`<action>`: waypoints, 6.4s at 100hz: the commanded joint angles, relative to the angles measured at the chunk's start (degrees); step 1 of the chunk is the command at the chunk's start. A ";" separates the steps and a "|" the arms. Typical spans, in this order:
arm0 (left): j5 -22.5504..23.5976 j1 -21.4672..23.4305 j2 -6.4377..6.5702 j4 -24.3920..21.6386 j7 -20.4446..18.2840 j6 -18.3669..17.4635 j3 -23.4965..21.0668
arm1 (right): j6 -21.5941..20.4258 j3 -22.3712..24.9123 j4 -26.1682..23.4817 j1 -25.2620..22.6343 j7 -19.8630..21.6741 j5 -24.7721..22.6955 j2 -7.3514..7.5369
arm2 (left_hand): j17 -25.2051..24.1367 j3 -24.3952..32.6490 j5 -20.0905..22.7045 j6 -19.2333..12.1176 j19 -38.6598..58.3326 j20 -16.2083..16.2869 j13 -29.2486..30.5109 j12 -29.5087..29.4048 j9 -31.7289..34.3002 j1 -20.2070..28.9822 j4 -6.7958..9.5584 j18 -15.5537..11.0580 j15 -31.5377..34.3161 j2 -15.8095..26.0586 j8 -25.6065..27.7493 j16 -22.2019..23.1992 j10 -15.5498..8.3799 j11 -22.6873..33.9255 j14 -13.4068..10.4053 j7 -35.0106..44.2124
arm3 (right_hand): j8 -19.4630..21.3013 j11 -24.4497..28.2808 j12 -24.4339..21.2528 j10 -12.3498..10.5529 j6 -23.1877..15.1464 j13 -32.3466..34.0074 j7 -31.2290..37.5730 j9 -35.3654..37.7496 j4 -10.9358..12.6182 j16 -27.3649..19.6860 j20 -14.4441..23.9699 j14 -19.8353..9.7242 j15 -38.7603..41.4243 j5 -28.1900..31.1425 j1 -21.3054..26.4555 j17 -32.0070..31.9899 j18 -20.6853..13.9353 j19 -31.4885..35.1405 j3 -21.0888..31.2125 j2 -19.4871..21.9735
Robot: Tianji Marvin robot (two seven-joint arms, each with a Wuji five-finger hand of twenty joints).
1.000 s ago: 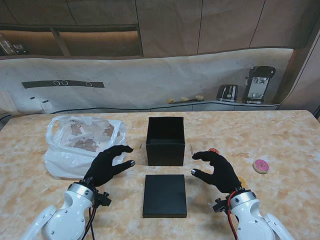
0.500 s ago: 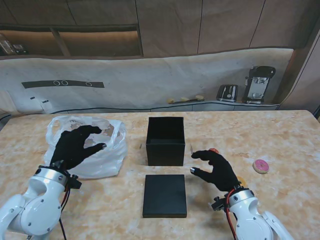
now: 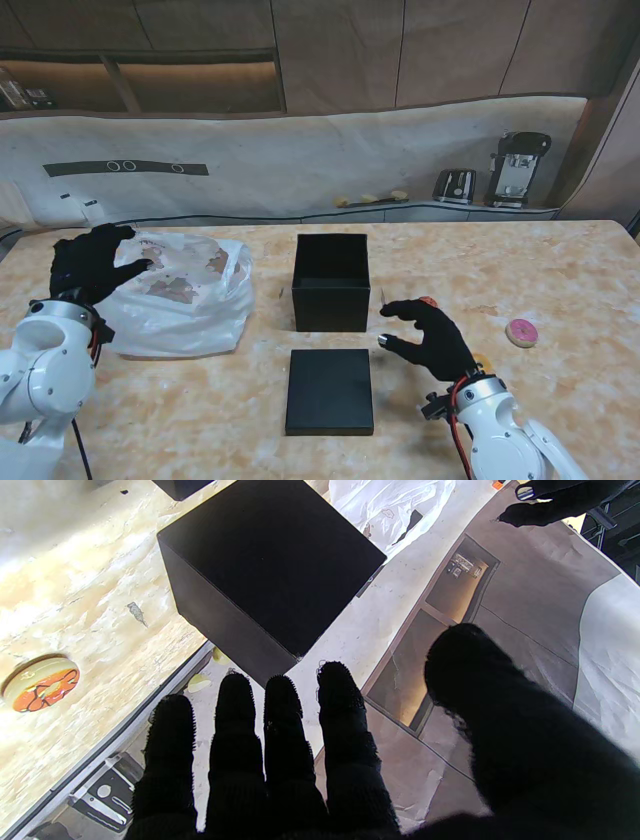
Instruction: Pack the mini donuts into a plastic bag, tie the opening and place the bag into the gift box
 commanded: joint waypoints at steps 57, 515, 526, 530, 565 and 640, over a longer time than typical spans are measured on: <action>-0.35 -16.14 1.40 17.55 -6.64 18.91 4.84 | -0.05 0.45 0.23 0.18 2.54 -1.36 0.22 | -3.55 -0.55 -6.86 4.41 -8.38 -4.34 -7.98 -5.11 -10.10 -2.19 0.23 -1.77 -6.76 -4.09 -5.12 -5.54 2.82 -5.84 0.97 -12.36 | -0.13 0.10 -2.20 -0.81 0.13 -1.11 0.24 -1.48 1.13 -0.39 0.67 -0.98 -0.12 0.41 -1.02 -0.56 -0.54 0.45 0.19 1.18; -49.23 -5.70 -12.18 -19.40 18.00 39.30 -4.33 | -2.57 0.14 -1.18 -2.66 0.51 -2.56 0.08 | 41.71 53.67 13.33 3.76 32.59 13.31 35.18 41.97 25.17 10.88 -4.21 5.53 33.27 -26.31 14.38 22.20 6.10 15.40 3.08 33.26 | 0.30 -0.13 -2.20 -0.86 -0.11 -1.01 -0.18 -1.43 1.18 -0.41 0.87 -1.00 -0.32 1.96 -0.87 -1.89 -0.17 -0.84 -0.14 1.43; -51.89 -4.68 -12.83 -21.52 18.90 39.59 -4.68 | -2.76 0.34 -1.37 -2.94 0.43 -2.71 0.09 | 41.71 53.62 13.23 3.74 32.61 13.21 35.10 41.95 25.16 10.84 -4.26 5.53 33.27 -26.23 14.34 22.17 6.06 15.52 3.07 33.35 | 0.32 -0.12 -2.19 -0.79 -0.10 -1.02 -0.19 -1.35 1.18 -0.41 0.87 -1.09 -0.34 1.98 -0.91 -1.88 -0.19 -0.82 -0.15 1.42; -52.91 -4.31 -13.08 -22.24 19.35 39.53 -4.88 | -2.87 0.40 -1.38 -2.98 0.44 -2.75 0.10 | 41.71 53.60 13.17 3.71 32.62 13.18 35.03 41.93 25.12 10.79 -4.27 5.53 33.25 -26.24 14.32 22.18 6.02 15.53 3.08 33.37 | 0.32 -0.12 -2.19 -0.83 -0.06 -0.97 -0.21 -1.37 1.17 -0.41 0.87 -1.08 -0.34 1.96 -0.93 -1.87 -0.18 -0.82 -0.15 1.44; -64.29 -0.10 -14.22 -28.92 21.49 38.17 -6.06 | -3.12 0.70 -1.67 -3.43 0.09 -3.19 0.08 | 41.66 53.53 13.03 3.55 32.71 13.01 35.30 41.79 25.12 10.72 -4.27 5.36 33.50 -26.18 14.14 22.57 5.85 15.73 2.63 33.65 | 0.36 -0.14 -2.18 -0.76 0.00 -1.03 -0.27 -1.37 1.17 -0.42 0.85 -1.05 -0.37 1.95 -0.86 -1.88 -0.17 -0.82 -0.14 1.38; -80.95 5.98 -15.18 -30.86 26.06 36.75 -3.93 | -3.06 3.31 -2.26 -4.35 -1.74 -5.56 -0.09 | 41.62 53.05 13.27 4.56 33.03 13.32 35.44 41.82 25.35 11.30 -4.42 6.30 33.33 -26.29 13.94 23.32 6.52 15.41 3.45 33.24 | 0.40 -0.15 -2.17 -0.92 0.02 -1.04 -0.32 -1.35 1.17 -0.42 0.82 -1.17 -0.36 1.83 -0.98 -1.89 -0.19 -0.86 -0.17 1.45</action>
